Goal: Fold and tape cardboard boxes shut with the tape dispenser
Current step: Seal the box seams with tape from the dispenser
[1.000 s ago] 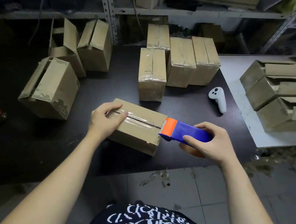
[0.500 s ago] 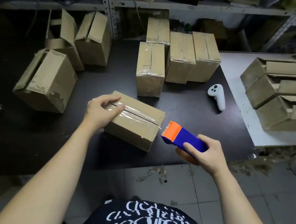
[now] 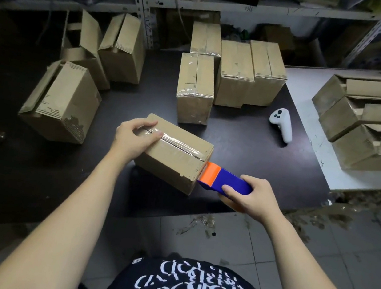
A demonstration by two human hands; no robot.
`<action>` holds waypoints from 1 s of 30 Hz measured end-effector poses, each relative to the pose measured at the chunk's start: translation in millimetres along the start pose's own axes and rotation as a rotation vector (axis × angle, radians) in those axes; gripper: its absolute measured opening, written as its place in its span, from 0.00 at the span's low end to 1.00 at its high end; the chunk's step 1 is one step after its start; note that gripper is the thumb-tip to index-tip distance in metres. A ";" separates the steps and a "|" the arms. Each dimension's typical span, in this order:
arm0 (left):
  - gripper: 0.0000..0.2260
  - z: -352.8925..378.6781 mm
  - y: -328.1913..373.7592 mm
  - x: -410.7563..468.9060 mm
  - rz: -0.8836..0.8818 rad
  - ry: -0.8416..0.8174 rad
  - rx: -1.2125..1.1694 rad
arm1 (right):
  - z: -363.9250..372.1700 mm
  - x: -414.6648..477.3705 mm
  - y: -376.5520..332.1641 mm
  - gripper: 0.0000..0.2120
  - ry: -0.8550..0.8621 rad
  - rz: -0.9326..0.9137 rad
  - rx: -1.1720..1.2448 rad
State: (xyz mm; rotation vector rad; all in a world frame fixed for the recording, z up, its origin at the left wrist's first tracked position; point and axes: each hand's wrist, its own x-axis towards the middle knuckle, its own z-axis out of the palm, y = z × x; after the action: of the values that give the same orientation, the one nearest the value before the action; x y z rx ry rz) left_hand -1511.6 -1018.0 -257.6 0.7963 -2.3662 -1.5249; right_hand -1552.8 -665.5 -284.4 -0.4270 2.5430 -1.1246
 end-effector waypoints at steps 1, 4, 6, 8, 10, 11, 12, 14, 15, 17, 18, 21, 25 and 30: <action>0.12 0.4 1.9 0.4 -0.008 0.008 0.009 | 0.9 1.2 1.7 0.29 -0.018 0.017 0.016; 0.12 1.0 4.8 -0.5 -0.032 0.023 0.026 | 3.6 2.6 2.4 0.31 -0.066 0.082 0.079; 0.12 0.7 5.2 -3.0 -0.034 0.021 0.014 | 3.2 2.9 -1.1 0.31 -0.071 0.113 0.132; 0.13 0.5 6.3 -6.7 -0.037 0.028 0.004 | 1.6 4.3 -3.6 0.29 -0.063 0.136 0.160; 0.14 0.3 8.3 -9.0 -0.034 0.040 0.000 | -0.2 9.4 -1.2 0.29 -0.057 0.197 0.079; 0.15 -0.1 9.3 -10.4 -0.033 0.046 0.000 | 0.0 12.6 -0.1 0.30 -0.040 0.236 -0.005; 0.15 -0.5 10.8 -11.0 -0.031 0.046 0.007 | 0.9 15.9 -0.1 0.30 -0.008 0.273 -0.079; 0.16 -1.5 12.8 -11.0 -0.030 0.037 0.031 | 4.8 19.5 -2.8 0.29 0.082 0.295 -0.135; 0.17 -2.3 13.1 -11.3 -0.037 0.036 0.037 | 7.2 20.3 -6.4 0.28 0.132 0.288 -0.143; 0.17 -4.5 12.8 -14.2 -0.057 0.055 0.038 | 9.6 20.3 -17.9 0.26 0.230 0.285 -0.151; 0.18 -5.5 11.8 -16.0 -0.070 0.077 0.035 | 9.9 21.2 -22.5 0.26 0.278 0.291 -0.148; 0.18 -7.4 7.5 -24.3 -0.063 0.160 0.037 | 8.0 24.6 -33.4 0.22 0.400 0.294 -0.107; 0.15 -6.9 3.9 -34.6 -0.018 0.203 0.047 | 18.4 25.6 -41.5 0.13 0.405 0.259 -0.118; 0.09 -13.7 -1.9 -38.7 -0.047 0.147 0.026 | 43.7 23.1 -40.0 0.13 0.298 0.160 -0.318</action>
State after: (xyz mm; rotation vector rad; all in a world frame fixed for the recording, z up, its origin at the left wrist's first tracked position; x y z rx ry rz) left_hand -1472.7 -1008.0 -249.2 0.9421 -2.2802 -1.4040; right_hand -1550.3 -729.0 -286.1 -0.1311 2.9690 -0.7753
